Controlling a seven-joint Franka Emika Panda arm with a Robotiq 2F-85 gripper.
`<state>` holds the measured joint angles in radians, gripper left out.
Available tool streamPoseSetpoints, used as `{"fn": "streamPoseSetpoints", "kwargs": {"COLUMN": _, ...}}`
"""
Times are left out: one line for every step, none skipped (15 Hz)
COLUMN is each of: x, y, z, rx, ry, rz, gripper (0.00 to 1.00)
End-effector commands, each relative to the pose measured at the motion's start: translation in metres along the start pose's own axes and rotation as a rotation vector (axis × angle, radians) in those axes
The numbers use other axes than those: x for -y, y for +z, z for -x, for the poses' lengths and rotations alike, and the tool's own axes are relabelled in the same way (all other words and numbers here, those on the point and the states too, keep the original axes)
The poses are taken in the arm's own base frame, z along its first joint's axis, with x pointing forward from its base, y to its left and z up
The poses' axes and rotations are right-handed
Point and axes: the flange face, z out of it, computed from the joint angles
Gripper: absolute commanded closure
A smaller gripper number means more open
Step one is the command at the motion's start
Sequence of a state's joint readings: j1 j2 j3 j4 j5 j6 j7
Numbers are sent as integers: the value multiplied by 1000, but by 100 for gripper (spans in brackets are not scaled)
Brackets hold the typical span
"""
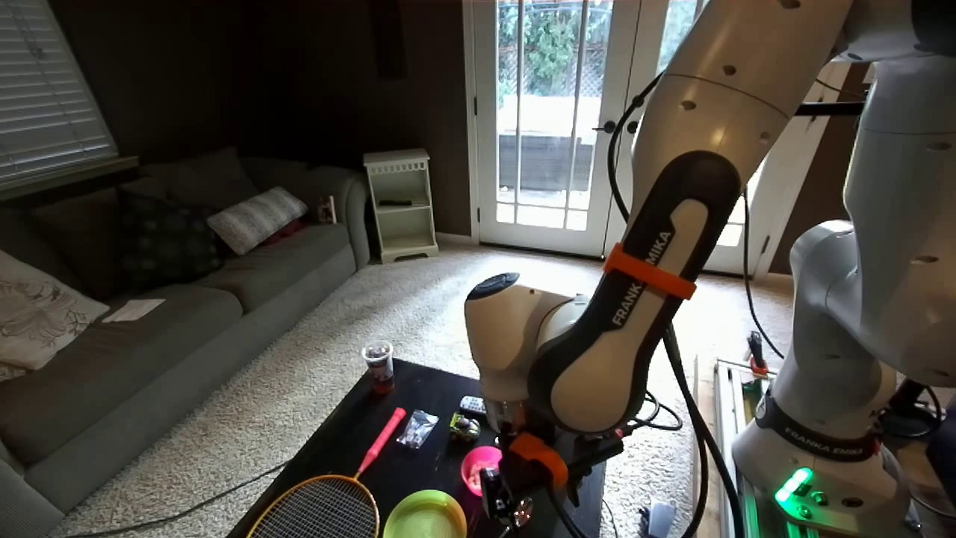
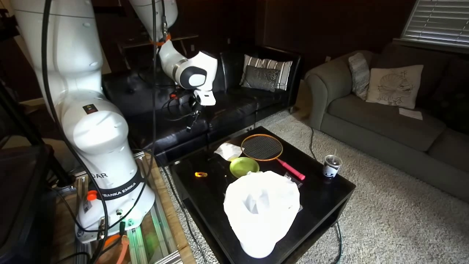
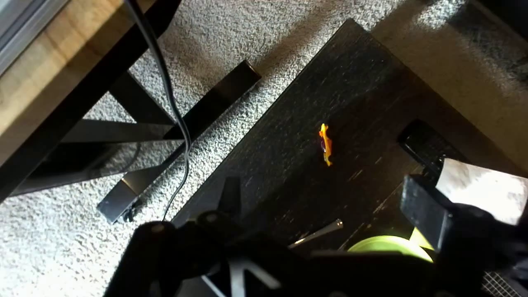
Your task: Slightly shift the orange object to the right
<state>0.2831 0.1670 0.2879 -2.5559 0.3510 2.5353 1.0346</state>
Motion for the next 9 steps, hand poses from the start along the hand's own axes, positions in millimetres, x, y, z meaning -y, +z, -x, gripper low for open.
{"fn": "streamPoseSetpoints", "kwargs": {"x": 6, "y": 28, "z": 20, "rx": 5, "ry": 138, "rz": -52, "gripper": 0}}
{"fn": "streamPoseSetpoints", "kwargs": {"x": 8, "y": 35, "z": 24, "rx": -5, "ry": 171, "rz": -65, "gripper": 0}}
{"fn": "streamPoseSetpoints", "kwargs": {"x": 9, "y": 42, "z": 27, "rx": -16, "ry": 200, "rz": -79, "gripper": 0}}
{"fn": "streamPoseSetpoints", "kwargs": {"x": 11, "y": 51, "z": 31, "rx": -27, "ry": 226, "rz": -96, "gripper": 0}}
{"fn": "streamPoseSetpoints", "kwargs": {"x": 12, "y": 60, "z": 33, "rx": -52, "ry": 247, "rz": -113, "gripper": 0}}
{"fn": "streamPoseSetpoints", "kwargs": {"x": 14, "y": 68, "z": 35, "rx": -64, "ry": 266, "rz": -130, "gripper": 0}}
{"fn": "streamPoseSetpoints", "kwargs": {"x": 15, "y": 80, "z": 37, "rx": -74, "ry": 285, "rz": -140, "gripper": 0}}
{"fn": "streamPoseSetpoints", "kwargs": {"x": 16, "y": 91, "z": 38, "rx": -84, "ry": 304, "rz": -148, "gripper": 0}}
{"fn": "streamPoseSetpoints", "kwargs": {"x": 17, "y": 103, "z": 37, "rx": -89, "ry": 321, "rz": -150, "gripper": 0}}
